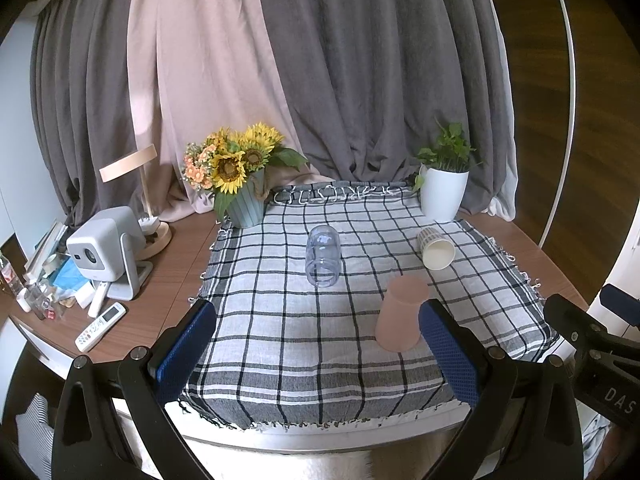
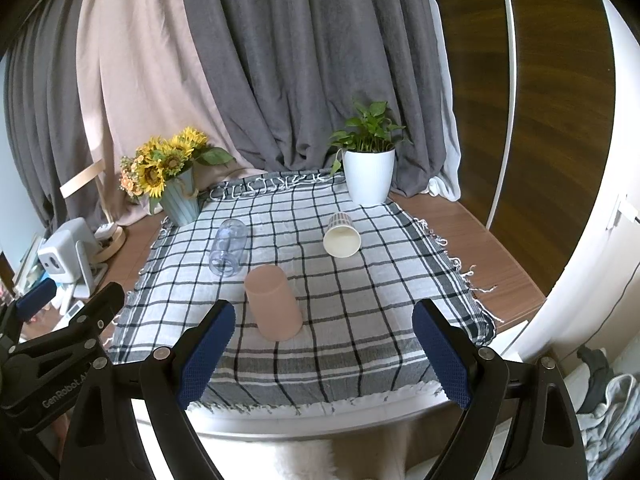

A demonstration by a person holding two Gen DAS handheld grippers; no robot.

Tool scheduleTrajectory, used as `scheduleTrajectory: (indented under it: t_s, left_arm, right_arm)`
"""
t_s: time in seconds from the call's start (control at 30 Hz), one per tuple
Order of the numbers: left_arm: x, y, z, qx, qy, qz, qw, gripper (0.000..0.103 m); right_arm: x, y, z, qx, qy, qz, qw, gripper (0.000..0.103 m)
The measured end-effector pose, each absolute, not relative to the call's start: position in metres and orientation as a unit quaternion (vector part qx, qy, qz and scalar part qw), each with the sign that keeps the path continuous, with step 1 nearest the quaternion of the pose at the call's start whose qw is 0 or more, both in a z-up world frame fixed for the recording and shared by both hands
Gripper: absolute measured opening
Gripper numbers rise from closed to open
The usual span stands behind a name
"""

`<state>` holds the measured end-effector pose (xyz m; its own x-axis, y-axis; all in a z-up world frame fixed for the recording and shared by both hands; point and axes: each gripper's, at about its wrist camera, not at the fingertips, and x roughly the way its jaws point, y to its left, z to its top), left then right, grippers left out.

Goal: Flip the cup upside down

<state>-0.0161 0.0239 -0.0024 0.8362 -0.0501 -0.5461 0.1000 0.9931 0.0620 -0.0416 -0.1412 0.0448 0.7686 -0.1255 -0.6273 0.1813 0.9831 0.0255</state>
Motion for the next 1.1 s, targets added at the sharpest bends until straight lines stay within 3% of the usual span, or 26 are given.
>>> scheduleTrajectory:
  t_s: [1.1]
  left_arm:
    - [-0.0139, 0.0218, 0.0025, 0.044, 0.282, -0.038, 0.958, 0.103]
  right_arm:
    - [-0.0448, -0.1441, 0.0457, 0.043, 0.331, -0.084, 0.939, 0.09]
